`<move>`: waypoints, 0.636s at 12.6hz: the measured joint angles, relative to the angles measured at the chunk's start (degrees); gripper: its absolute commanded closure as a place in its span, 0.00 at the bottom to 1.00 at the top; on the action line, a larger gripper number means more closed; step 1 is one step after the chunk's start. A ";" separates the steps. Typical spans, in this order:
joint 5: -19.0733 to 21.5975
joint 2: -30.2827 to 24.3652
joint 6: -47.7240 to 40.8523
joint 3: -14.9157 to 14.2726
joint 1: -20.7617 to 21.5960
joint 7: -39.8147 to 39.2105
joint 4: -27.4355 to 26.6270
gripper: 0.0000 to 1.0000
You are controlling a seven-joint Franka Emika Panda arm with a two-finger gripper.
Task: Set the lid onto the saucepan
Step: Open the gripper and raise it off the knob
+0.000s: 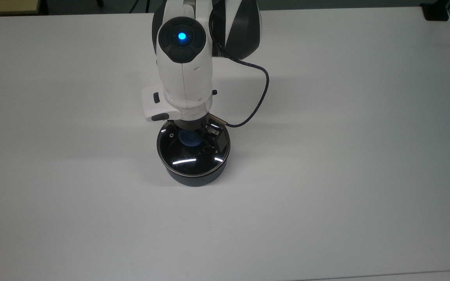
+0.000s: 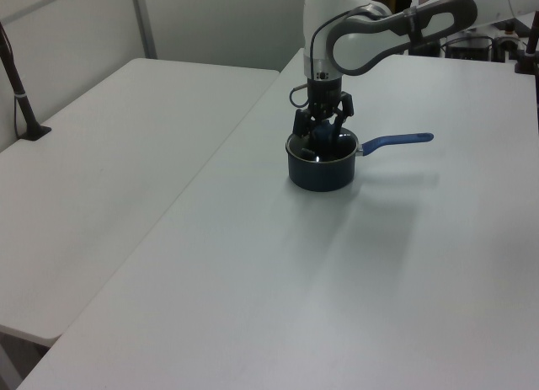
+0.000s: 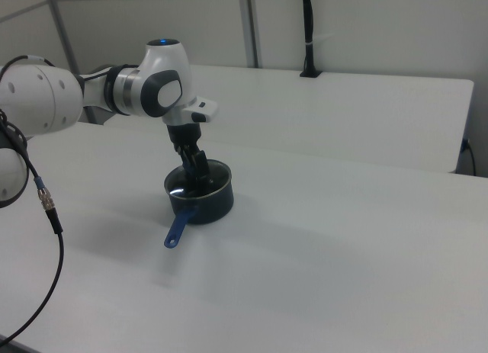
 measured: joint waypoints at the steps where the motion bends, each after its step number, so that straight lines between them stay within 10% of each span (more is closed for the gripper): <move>1: 0.00 0.00 -0.30 0.04 0.07 -0.53 0.03 0.00; 8: -0.90 -9.31 -14.39 3.58 -0.54 -11.72 -0.73 0.00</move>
